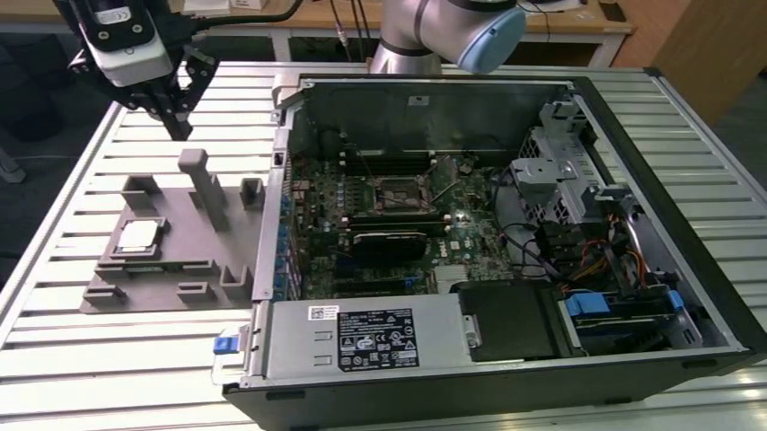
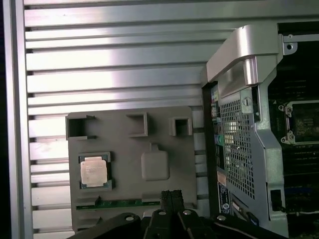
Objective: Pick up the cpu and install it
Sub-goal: 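Reach for the cpu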
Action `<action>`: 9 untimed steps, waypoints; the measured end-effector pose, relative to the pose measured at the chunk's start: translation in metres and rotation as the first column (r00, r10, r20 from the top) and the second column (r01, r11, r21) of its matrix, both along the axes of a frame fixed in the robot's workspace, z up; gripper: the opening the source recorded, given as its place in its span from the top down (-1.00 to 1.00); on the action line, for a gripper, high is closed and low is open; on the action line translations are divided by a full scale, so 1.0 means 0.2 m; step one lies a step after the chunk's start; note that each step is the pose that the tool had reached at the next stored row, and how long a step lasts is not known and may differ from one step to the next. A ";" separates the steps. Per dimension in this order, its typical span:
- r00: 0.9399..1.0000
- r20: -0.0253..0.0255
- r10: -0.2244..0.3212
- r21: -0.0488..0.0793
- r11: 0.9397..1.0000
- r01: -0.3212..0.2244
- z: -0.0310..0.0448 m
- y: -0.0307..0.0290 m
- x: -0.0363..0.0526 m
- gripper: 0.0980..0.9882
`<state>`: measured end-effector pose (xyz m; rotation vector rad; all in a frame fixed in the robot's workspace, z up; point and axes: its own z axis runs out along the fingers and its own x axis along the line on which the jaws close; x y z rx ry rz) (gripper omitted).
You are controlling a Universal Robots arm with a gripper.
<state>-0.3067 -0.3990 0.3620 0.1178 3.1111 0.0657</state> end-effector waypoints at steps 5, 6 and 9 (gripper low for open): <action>1.000 0.000 0.000 0.000 1.000 0.000 -0.029 0.000 -0.050 0.98; 1.000 0.000 0.000 0.000 1.000 0.000 -0.035 0.000 -0.060 0.98; 1.000 0.000 0.000 -0.001 1.000 0.000 -0.055 0.000 -0.090 0.98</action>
